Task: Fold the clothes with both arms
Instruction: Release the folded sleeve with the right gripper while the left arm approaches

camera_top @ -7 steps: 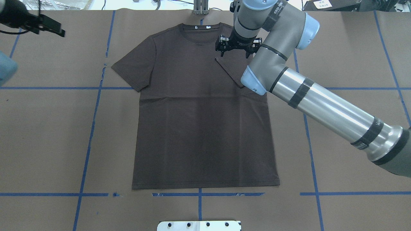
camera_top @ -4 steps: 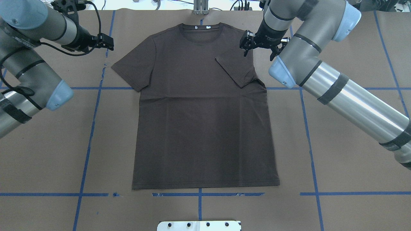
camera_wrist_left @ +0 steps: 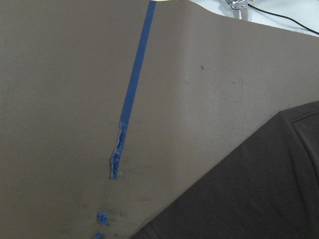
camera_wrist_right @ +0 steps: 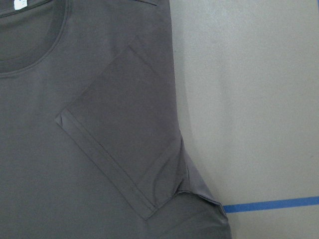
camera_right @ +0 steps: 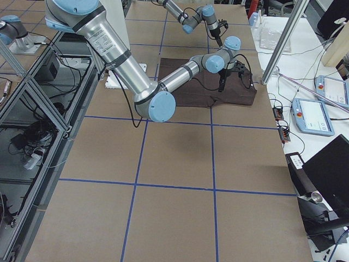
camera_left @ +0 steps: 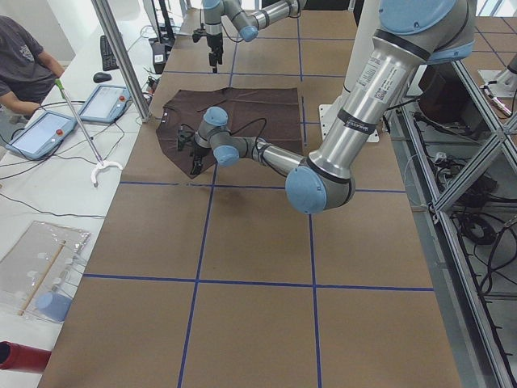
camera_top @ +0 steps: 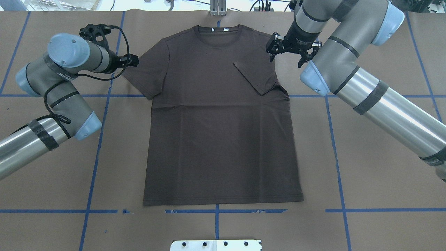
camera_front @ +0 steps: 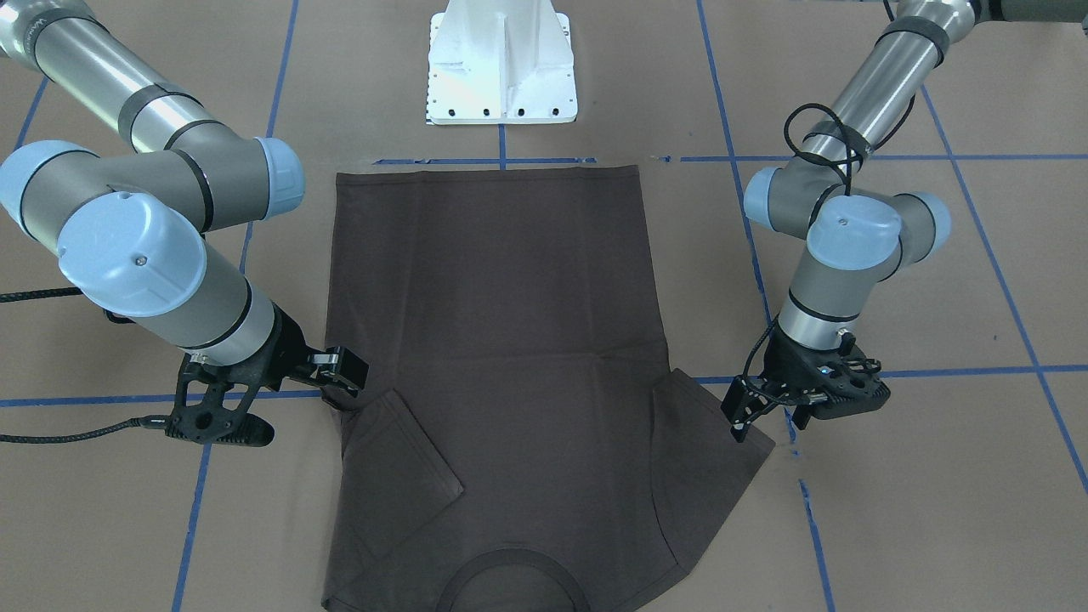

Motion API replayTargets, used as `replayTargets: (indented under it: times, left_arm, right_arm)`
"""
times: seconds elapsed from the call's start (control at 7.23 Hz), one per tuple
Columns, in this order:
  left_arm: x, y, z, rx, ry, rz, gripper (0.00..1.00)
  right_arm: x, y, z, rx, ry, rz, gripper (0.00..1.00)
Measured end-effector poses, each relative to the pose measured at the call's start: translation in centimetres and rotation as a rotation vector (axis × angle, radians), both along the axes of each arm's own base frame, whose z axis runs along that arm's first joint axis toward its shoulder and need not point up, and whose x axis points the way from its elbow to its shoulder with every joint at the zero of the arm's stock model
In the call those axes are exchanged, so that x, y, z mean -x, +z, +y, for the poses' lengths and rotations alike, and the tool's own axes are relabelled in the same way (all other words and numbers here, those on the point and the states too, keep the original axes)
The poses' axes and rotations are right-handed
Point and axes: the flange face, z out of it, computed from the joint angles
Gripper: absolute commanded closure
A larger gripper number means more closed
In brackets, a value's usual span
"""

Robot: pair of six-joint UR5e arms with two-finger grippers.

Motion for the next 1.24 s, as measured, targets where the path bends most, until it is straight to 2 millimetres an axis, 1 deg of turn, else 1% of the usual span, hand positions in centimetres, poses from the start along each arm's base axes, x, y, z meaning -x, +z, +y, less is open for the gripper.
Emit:
replayTargets:
  times: [0.14,0.41,0.55,1.24]
  left_arm:
    - [-0.7,0.8,0.0,0.000,-0.009,-0.009,0.02]
    - [-1.4,2.1,-0.5,-0.005,-0.023,-0.020,0.04]
    - [-1.5,2.5,-0.7,-0.010,-0.028,-0.022,0.06]
    - [-1.7,3.1,-0.7,-0.010,-0.026,-0.032,0.10]
  right_arm:
    - [0.1,-0.1,0.0,0.000,0.001,0.000,0.00]
    - [0.4,-0.3,0.1,-0.002,0.000,0.000,0.00]
    - [0.4,-0.3,0.1,-0.002,-0.001,0.000,0.00]
    - [0.6,-0.2,0.1,-0.001,-0.002,0.001,0.00]
